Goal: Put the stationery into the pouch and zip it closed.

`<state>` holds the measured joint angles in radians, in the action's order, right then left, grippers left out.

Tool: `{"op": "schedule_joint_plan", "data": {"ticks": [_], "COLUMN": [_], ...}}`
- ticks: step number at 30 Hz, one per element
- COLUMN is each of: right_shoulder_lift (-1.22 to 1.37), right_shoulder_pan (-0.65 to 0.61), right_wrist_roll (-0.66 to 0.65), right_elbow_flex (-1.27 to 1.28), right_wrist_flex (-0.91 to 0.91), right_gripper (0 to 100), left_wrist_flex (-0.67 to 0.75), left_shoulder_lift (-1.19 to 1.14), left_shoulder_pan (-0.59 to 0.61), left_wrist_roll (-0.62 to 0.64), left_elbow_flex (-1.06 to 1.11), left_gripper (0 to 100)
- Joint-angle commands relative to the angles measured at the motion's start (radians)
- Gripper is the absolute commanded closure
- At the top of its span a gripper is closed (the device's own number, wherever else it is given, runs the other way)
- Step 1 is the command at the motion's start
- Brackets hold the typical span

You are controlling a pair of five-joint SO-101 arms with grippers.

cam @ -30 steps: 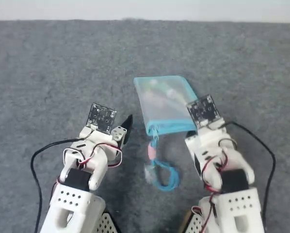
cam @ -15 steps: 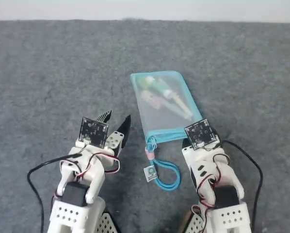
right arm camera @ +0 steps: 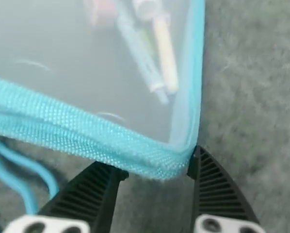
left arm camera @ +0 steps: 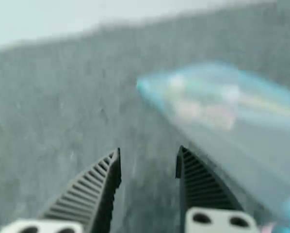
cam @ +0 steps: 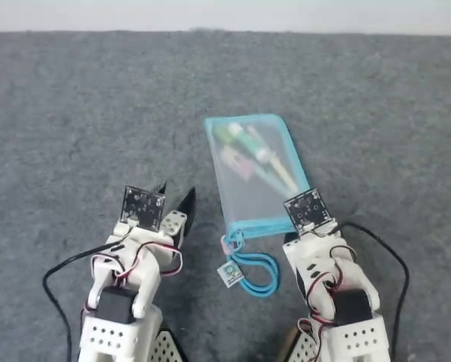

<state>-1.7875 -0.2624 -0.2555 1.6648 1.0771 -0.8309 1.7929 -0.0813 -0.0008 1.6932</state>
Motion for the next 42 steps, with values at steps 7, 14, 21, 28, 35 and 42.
{"op": "schedule_joint_plan", "data": {"ticks": [7, 14, 21, 28, 35, 42], "right_shoulder_lift": [-0.015, -0.015, -0.025, -0.016, -0.024, -0.025], "right_shoulder_pan": [-0.007, 0.001, 0.004, 0.081, 0.196, 0.295], "right_wrist_roll": [-0.101, -0.106, -0.216, -0.256, -0.259, -0.259], "right_elbow_flex": [0.02, 0.02, 0.02, 0.02, 0.02, 0.02], "right_wrist_flex": [-0.048, -0.047, 0.128, 0.18, 0.214, 0.243], "right_gripper": [95.1, 92.4, 92.2, 92.3, 92.3, 92.3], "left_wrist_flex": [-0.18, -0.183, -0.233, -0.256, -0.423, -0.417], "left_shoulder_lift": [0.006, 0.006, 0.006, 0.006, 0.012, 0.012], "left_shoulder_pan": [0.015, 0.009, 0.015, 0.015, 0.015, 0.015], "left_wrist_roll": [0.012, 0.012, 0.012, 0.012, 0.014, 0.014], "left_elbow_flex": [-0.007, -0.007, -0.007, -0.007, -0.007, -0.007], "left_gripper": [82, 82, 82, 82, 82, 82]}}
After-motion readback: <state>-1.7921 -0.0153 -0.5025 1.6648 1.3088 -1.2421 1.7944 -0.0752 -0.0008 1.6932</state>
